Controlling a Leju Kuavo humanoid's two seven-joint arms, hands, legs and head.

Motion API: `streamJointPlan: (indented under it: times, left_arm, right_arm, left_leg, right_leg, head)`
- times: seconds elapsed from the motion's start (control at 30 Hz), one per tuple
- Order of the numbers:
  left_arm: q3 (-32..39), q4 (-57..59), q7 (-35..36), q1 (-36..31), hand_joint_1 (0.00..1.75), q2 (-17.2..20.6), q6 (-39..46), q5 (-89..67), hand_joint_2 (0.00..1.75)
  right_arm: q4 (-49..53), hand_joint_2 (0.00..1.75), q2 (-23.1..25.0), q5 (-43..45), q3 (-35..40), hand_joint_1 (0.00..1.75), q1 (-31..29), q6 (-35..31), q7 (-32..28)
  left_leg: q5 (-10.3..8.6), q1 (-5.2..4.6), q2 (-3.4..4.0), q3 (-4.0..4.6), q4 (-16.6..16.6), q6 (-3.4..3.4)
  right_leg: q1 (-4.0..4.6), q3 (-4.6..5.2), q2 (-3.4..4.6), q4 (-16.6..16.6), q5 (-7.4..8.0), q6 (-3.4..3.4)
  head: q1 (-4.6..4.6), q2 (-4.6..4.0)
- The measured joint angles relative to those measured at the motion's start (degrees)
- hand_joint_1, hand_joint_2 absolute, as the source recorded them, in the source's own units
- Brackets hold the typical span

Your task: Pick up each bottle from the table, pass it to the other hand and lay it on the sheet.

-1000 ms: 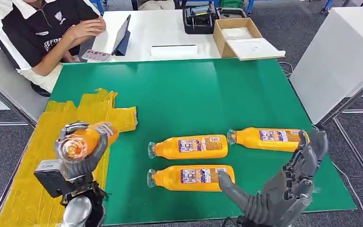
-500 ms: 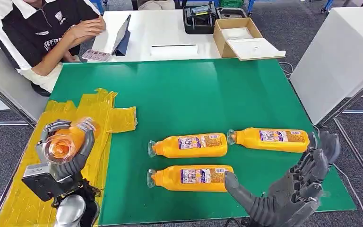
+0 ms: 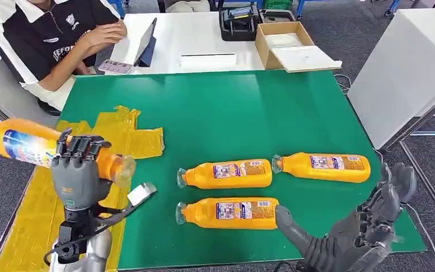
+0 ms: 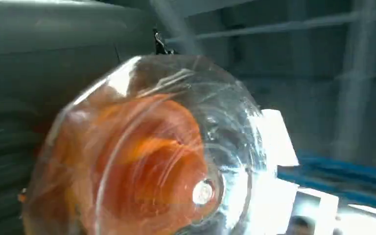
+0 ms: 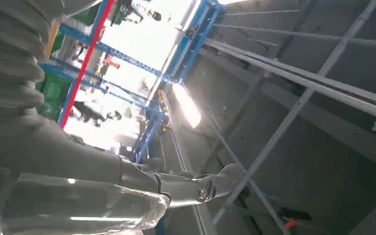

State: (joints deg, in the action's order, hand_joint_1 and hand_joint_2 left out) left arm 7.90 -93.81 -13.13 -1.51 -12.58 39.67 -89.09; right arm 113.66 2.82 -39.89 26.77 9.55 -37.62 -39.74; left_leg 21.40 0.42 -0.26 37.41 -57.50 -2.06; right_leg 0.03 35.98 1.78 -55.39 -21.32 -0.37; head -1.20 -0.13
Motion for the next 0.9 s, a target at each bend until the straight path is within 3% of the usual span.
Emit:
streamJointPlan:
  times: [0.1, 0.23, 0.4, 0.67, 0.9]
  left_arm:
    - [-4.7, 2.8, 11.7, -0.7, 1.75, 5.1, 0.0, -0.5, 1.75]
    - [-10.5, 7.4, 19.2, -2.0, 1.75, 10.2, 0.0, -0.9, 1.75]
    - [-15.4, 12.0, 24.2, -3.2, 1.75, 13.5, 0.0, -0.9, 1.75]
    - [-16.8, 17.0, 24.5, -3.5, 1.75, 14.2, 0.1, -0.9, 1.75]
    - [-14.4, 20.5, 21.7, -3.9, 1.75, 12.4, 0.2, -0.6, 1.75]
  right_arm:
    - [0.8, 1.75, 0.7, -2.5, -2.8, 0.00, 1.6, 0.0, -0.1]
    - [1.3, 1.75, 2.0, -3.8, -7.1, 0.00, 3.0, 0.0, -0.1]
    - [2.1, 1.75, 3.2, -5.4, -10.1, 0.00, 4.0, 0.0, -0.1]
    - [2.4, 1.75, 4.5, -7.0, -11.2, 0.00, 5.2, 0.0, -0.2]
    - [2.4, 1.75, 4.8, -6.8, -11.3, 0.00, 5.3, 0.0, -0.2]
  left_leg:
    - [-0.06, 0.08, -0.01, 0.02, 0.0, 0.07]
    - [-0.08, 0.12, 0.01, 0.05, 0.0, 0.22]
    - [-0.02, 0.12, 0.00, 0.05, 0.0, 0.28]
    - [0.02, 0.12, 0.01, 0.06, 0.0, 0.30]
    - [0.03, 0.12, 0.01, 0.06, 0.0, 0.30]
  right_leg:
    - [0.06, 0.06, -0.01, 0.0, -0.01, -0.05]
    - [0.14, 0.07, 0.01, 0.0, 0.01, -0.09]
    - [0.14, 0.09, 0.01, 0.0, 0.00, -0.09]
    - [0.14, 0.09, 0.01, 0.0, 0.01, -0.09]
    - [0.14, 0.09, 0.02, 0.0, 0.01, -0.09]
  head:
    - [-0.04, 0.00]
    - [-0.04, 0.00]
    - [-0.04, 0.00]
    - [-0.02, 0.00]
    - [-0.04, 0.00]
